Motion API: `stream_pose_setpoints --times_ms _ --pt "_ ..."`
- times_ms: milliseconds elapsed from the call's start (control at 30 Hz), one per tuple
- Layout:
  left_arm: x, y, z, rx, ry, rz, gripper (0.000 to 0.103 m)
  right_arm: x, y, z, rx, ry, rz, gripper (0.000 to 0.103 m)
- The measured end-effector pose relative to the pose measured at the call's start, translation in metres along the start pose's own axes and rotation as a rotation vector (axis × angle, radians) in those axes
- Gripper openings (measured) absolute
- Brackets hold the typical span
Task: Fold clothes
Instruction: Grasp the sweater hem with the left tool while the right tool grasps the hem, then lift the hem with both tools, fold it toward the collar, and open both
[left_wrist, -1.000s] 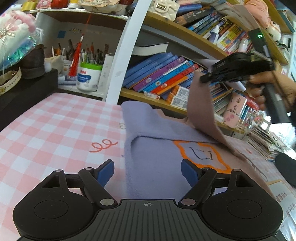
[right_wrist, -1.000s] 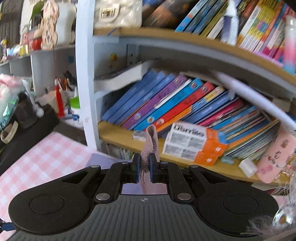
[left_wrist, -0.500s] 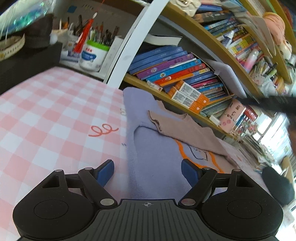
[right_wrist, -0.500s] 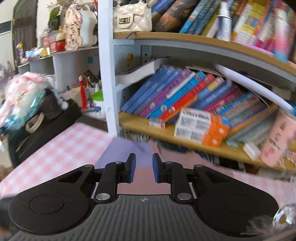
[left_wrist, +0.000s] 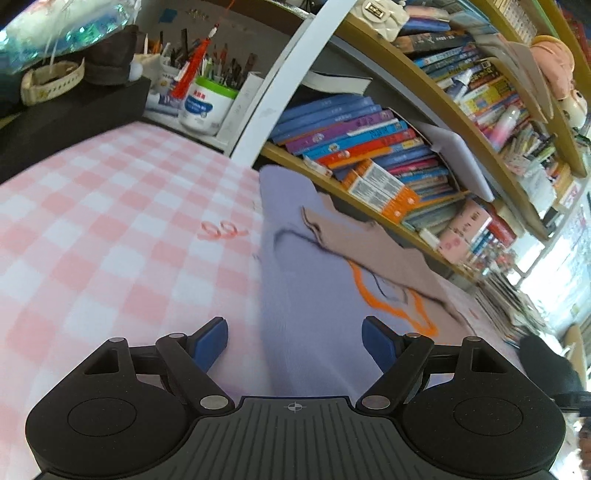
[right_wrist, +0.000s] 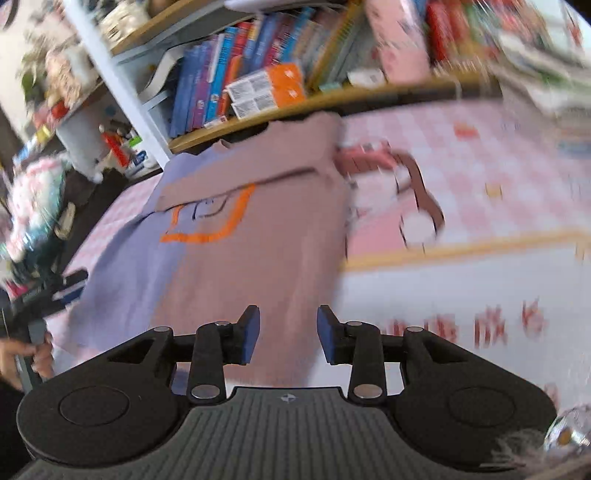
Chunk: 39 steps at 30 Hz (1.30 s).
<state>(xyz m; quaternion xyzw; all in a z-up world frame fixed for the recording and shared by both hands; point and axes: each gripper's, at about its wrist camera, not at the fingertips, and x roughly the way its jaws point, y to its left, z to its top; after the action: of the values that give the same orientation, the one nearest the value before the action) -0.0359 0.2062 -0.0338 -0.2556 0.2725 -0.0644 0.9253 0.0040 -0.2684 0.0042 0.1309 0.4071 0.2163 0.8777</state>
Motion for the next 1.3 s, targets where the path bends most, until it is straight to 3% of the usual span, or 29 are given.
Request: stream_pose_setpoints --times_ms 167,233,300,367,400,467,500,533,567,633,700,800,900,1000,1100,1200,1233,1267,1300 --pt "-0.012 0.001 0.002 -0.078 0.051 0.018 0.079 0.003 -0.016 -0.008 0.081 -0.009 0.076 0.035" --pt "-0.009 -0.003 0.003 -0.053 0.07 0.045 0.076 0.008 -0.019 -0.009 0.097 -0.002 0.086 0.035" --pt "-0.005 -0.011 0.003 -0.008 0.091 0.098 0.059 0.015 -0.02 -0.01 0.099 0.01 0.088 0.035" --pt "0.001 -0.016 0.004 0.025 0.115 0.12 0.035 0.02 -0.022 -0.011 0.098 0.009 0.096 0.035" --pt "0.005 -0.018 0.005 0.034 0.128 0.125 0.031 0.022 -0.022 -0.011 0.097 0.003 0.104 0.035" --pt "0.013 -0.019 0.006 0.039 0.167 0.115 0.008 0.025 -0.022 -0.009 0.106 0.001 0.113 0.034" --pt "0.017 -0.02 0.007 0.038 0.178 0.105 0.006 0.028 -0.021 -0.007 0.105 0.003 0.116 0.033" --pt "0.02 -0.02 0.009 0.034 0.185 0.085 0.005 0.031 -0.02 -0.005 0.101 0.006 0.117 0.027" --pt "0.019 -0.019 0.011 0.012 0.175 0.044 0.004 0.035 -0.018 -0.002 0.096 0.015 0.12 0.014" --pt "0.013 -0.018 0.016 -0.05 0.14 -0.06 0.004 0.04 -0.016 0.002 0.097 0.009 0.145 0.011" --pt "0.009 -0.018 0.018 -0.089 0.123 -0.145 0.006 0.032 -0.019 0.007 0.142 -0.064 0.236 0.01" --pt "0.013 -0.015 0.014 -0.096 0.175 -0.122 0.006 0.026 -0.029 0.011 0.217 -0.103 0.32 0.01" --pt "0.012 -0.006 0.007 -0.124 0.208 -0.103 0.012 0.033 -0.033 0.009 0.211 -0.037 0.264 0.011" --pt "0.011 0.001 -0.001 -0.161 0.253 -0.107 0.028 0.036 -0.036 0.001 0.215 0.007 0.241 0.016" --pt "0.013 0.0 -0.005 -0.166 0.268 -0.127 0.032 0.038 -0.039 -0.004 0.224 0.035 0.241 0.023" --pt "0.02 -0.004 -0.003 -0.155 0.27 -0.129 0.027 0.042 -0.038 -0.005 0.233 0.042 0.257 0.027" --pt "0.024 -0.004 -0.002 -0.16 0.271 -0.126 0.015 0.044 -0.035 -0.002 0.226 0.047 0.255 0.027" --pt "0.026 -0.004 0.0 -0.168 0.267 -0.129 0.005 0.047 -0.032 0.0 0.219 0.051 0.254 0.021" --pt "0.023 -0.005 0.003 -0.174 0.246 -0.138 0.005 0.05 -0.028 0.003 0.212 0.056 0.253 0.015"
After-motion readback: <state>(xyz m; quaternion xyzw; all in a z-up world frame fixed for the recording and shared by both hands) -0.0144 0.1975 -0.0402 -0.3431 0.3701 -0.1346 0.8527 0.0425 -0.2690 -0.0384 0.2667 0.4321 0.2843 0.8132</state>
